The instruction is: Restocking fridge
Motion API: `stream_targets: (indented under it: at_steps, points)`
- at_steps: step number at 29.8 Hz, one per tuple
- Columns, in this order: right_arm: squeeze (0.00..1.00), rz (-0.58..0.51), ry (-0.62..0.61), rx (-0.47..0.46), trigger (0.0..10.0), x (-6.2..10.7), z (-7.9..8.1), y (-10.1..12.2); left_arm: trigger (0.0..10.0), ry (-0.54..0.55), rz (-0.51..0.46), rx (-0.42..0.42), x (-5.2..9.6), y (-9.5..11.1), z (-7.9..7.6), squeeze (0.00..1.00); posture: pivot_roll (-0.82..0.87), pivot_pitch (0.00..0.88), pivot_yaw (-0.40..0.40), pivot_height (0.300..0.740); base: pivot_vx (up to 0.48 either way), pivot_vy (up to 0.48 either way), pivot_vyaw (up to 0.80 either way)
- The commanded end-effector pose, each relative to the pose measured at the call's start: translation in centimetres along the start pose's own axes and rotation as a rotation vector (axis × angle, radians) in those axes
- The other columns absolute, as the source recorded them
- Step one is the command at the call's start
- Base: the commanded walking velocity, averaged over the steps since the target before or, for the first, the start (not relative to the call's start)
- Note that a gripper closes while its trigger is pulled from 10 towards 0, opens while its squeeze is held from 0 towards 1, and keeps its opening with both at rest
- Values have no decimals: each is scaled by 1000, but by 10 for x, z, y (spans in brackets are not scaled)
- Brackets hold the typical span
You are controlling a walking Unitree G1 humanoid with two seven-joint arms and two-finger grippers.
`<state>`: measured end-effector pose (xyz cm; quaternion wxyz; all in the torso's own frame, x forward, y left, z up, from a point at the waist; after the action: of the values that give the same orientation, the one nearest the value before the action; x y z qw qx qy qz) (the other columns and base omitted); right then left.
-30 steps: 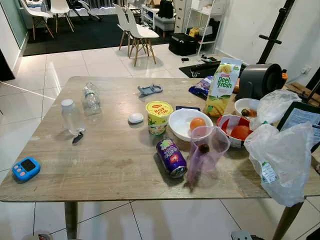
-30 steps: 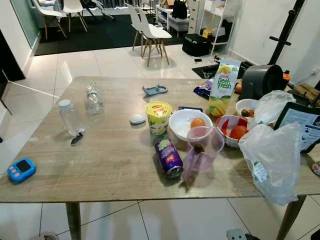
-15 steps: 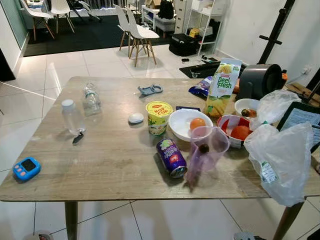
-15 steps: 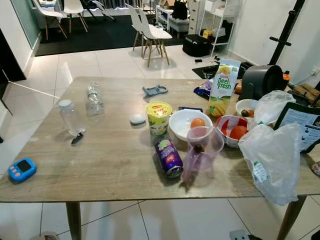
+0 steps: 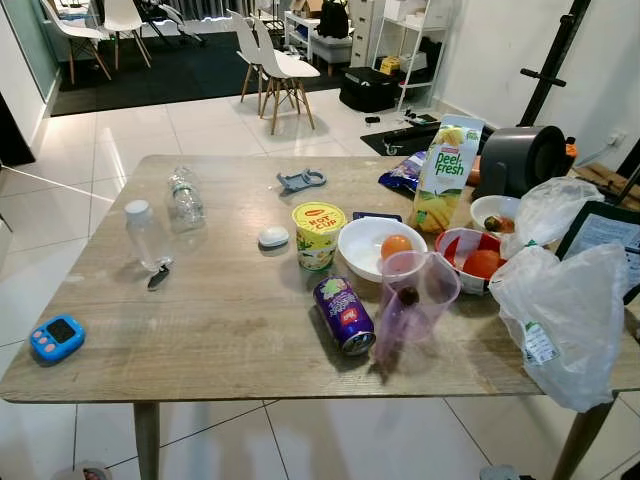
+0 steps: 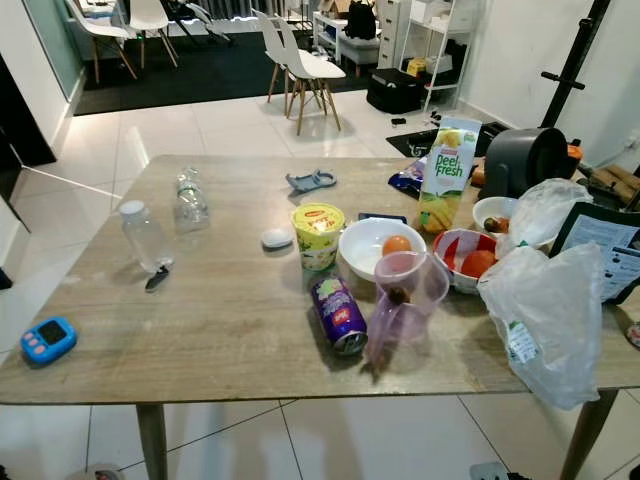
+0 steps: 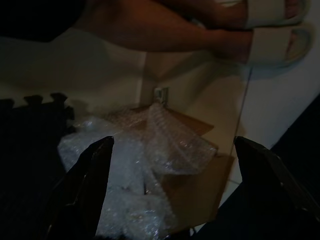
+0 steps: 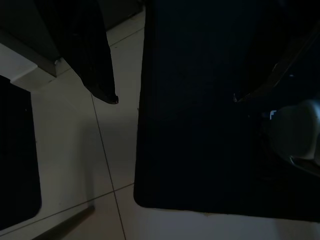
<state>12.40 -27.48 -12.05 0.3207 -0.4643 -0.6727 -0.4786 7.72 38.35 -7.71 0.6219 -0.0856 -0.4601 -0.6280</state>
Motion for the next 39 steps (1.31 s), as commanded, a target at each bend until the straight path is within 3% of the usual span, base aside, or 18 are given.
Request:
stream_targets:
  at_steps: [1,2,4,8,9,10,14,15,16,17,18,24,27,30,33,39]
  points:
    - [0,18,-27,-30,10000,0,-5,-4,10000,-37,-10,15,0,4,-4,0,112,0,-13,740,0,0,0]
    - [0,18,-27,-30,10000,0,-5,-4,10000,-37,-10,15,0,4,-4,0,112,0,-13,740,0,0,0]
    - [0,25,-48,-35,10000,0,-12,-6,10000,-125,-15,-27,4,1,-26,0,107,0,-11,740,0,0,0]
    - [0,31,-62,-34,10000,0,-16,-7,10000,-141,-4,-28,8,-4,-36,0,95,0,-11,740,0,0,0]
    - [0,33,-65,-34,10000,0,-17,-8,10000,-117,4,-20,8,-7,-34,0,94,0,-12,740,0,0,0]
    - [0,38,-67,-33,10000,1,-18,-9,10000,-48,13,28,6,-10,-22,0,94,0,-12,740,0,0,0]
    - [0,44,-67,-27,10000,1,-17,-10,10000,74,0,86,1,-5,6,0,95,0,-12,740,0,0,0]
    - [0,44,-67,-27,10000,1,-17,-10,10000,74,0,86,1,-5,6,0,95,0,-12,740,0,0,0]
    - [0,45,-65,-23,10000,1,-16,-9,10000,135,-16,118,-2,2,24,0,106,0,-13,740,0,0,0]
    - [0,45,-65,-23,10000,1,-16,-9,10000,135,-16,118,-2,2,24,0,106,0,-13,740,0,0,0]
    - [0,46,-62,-19,10000,0,-15,-9,10000,166,-38,120,-4,11,37,0,112,0,-10,740,0,0,0]
    - [0,45,-56,-16,10000,0,-11,-8,10000,165,-58,124,-5,21,40,0,115,0,-7,740,0,0,0]
    - [0,47,-51,-11,10000,0,-9,-9,10000,117,-64,113,-5,23,27,0,115,0,-7,740,0,0,0]
    - [0,50,-45,-6,10000,1,-7,-10,10000,-2,-63,34,0,17,-8,0,101,0,-4,740,0,0,0]
    - [0,52,-39,1,10000,1,-7,-11,10000,-71,-56,-19,6,10,-32,0,96,0,-5,740,0,0,0]
    - [0,54,-37,9,10000,1,-7,-12,10000,-113,-46,-46,11,3,-47,0,96,0,-5,740,0,0,0]
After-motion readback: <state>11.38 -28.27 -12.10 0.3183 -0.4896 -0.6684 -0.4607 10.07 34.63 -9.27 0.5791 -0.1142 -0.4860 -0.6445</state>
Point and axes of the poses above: a point about 5 cm out from each wrist's last joint towards the gripper, its own x axis pointing back from the gripper into the wrist, its own y axis along the axis of the wrist's last joint, z = x × y, the point moved 3 cm from there along -x, pointing out of the wrist towards the gripper, and after that the axes turned 1 degree about -x, right-handed, at the moved point
